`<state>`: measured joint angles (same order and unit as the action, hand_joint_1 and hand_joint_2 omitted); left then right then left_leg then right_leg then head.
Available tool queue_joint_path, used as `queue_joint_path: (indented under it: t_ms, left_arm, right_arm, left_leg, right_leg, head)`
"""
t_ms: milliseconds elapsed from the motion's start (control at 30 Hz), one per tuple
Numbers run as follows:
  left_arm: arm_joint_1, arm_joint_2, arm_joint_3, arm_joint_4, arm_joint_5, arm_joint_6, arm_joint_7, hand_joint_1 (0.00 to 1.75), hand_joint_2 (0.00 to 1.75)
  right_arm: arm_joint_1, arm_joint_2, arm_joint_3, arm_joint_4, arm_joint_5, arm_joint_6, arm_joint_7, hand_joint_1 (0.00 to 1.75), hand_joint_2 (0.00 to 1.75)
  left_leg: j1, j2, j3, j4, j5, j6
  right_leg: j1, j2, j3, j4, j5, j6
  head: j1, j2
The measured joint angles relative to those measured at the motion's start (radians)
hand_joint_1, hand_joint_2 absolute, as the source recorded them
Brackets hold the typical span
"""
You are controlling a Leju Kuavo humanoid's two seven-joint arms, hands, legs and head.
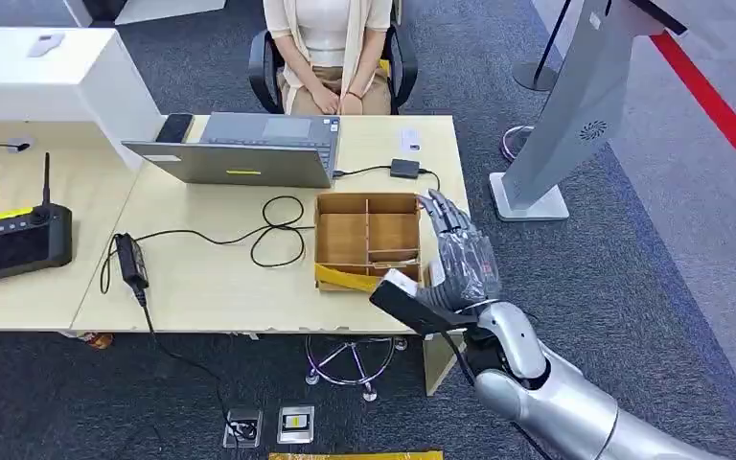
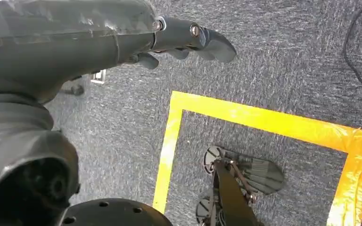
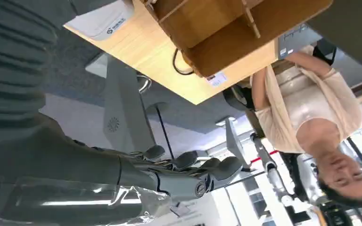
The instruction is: Pass the card to the sensor for recognition and then transmit it.
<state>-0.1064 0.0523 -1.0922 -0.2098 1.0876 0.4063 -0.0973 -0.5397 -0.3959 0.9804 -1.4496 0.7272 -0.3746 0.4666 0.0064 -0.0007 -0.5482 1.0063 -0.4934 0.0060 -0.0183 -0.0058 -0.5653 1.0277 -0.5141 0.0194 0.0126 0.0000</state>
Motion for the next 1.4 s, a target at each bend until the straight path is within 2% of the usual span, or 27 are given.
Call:
queue_joint_path:
  t_ms: [267,533,667,1000,1400]
  left_arm:
    - [0.000,0.001,0.000,0.000,-0.002,0.001,0.001,0.00,0.00]
    - [0.000,0.002,0.000,0.000,-0.009,-0.009,0.011,0.00,0.00]
    - [-0.006,0.002,0.000,0.000,-0.026,-0.018,0.024,0.00,0.00]
    - [-0.016,0.003,-0.002,0.000,-0.046,-0.023,0.040,0.00,0.00]
    - [-0.026,0.003,-0.003,0.000,-0.062,-0.036,0.046,0.00,0.00]
  right_arm:
    - [-0.037,0.040,0.042,0.040,0.033,0.048,0.017,0.00,1.75]
    - [-0.060,0.076,0.071,0.081,-0.020,0.091,0.000,0.00,1.75]
    - [-0.073,0.114,0.082,0.145,-0.049,0.101,-0.028,0.00,1.75]
    - [-0.073,0.152,0.082,0.236,-0.074,0.080,-0.037,0.00,1.75]
    - [-0.060,0.155,0.062,0.291,-0.039,0.059,-0.011,0.00,1.75]
  left_leg:
    - [0.000,0.000,0.000,0.000,0.000,0.000]
    - [0.000,0.000,0.000,0.000,0.000,0.000]
    - [0.000,0.000,0.000,0.000,0.000,0.000]
    - [0.000,0.000,0.000,0.000,0.000,0.000]
    - [0.000,0.000,0.001,0.000,0.000,0.000]
  right_leg:
    - [0.000,0.000,0.000,0.000,0.000,0.000]
    - [0.000,-0.001,0.000,0.000,0.000,0.000]
    - [0.000,0.000,0.000,0.000,0.000,0.000]
    - [0.000,0.000,0.000,0.000,0.000,0.000]
    - [0.000,0.000,0.000,0.000,0.000,0.000]
  head:
    - [0.000,0.000]
    - [0.000,0.000]
    - [0.000,0.000]
    - [0.000,0.000]
    - [0.000,0.000]
